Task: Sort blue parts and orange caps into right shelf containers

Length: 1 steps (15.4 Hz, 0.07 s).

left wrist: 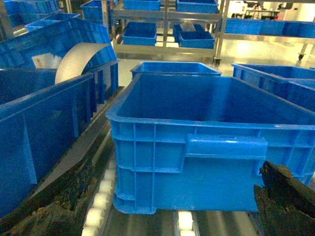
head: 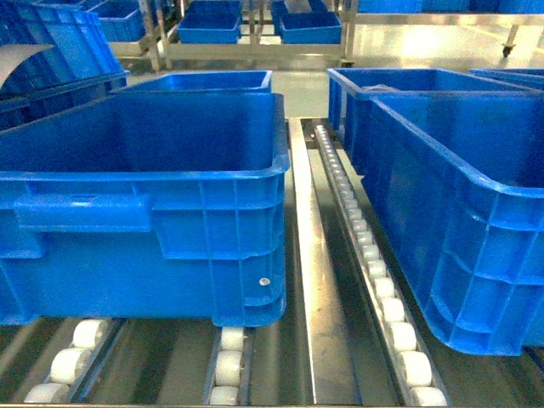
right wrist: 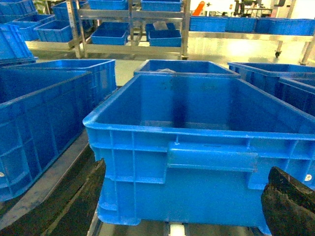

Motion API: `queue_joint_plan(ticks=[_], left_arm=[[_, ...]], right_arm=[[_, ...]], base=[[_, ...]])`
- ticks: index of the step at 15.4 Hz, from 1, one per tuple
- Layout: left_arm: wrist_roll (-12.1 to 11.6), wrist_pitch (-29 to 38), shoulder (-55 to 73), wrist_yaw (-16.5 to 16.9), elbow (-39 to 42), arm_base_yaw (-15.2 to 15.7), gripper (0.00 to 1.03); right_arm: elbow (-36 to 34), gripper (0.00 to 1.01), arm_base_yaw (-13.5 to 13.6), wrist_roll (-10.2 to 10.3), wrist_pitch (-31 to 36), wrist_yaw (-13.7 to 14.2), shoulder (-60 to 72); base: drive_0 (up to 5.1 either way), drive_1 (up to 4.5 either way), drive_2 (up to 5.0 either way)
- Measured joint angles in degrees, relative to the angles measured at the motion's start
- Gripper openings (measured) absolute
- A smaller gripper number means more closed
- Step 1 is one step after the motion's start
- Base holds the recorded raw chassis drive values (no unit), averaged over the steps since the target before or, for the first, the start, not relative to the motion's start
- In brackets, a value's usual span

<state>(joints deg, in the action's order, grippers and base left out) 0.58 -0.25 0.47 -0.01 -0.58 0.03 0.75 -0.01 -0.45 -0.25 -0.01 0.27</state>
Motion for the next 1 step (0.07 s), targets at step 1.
queue_joint_plan(ticks=[1], left_arm=[[0.0,0.0,0.0,0.0,0.0,0.0,0.98]], right_arm=[[0.0,0.98,0.0,0.0,0.0,0.0,0.0]], base=[[0.0,0.00,0.0]])
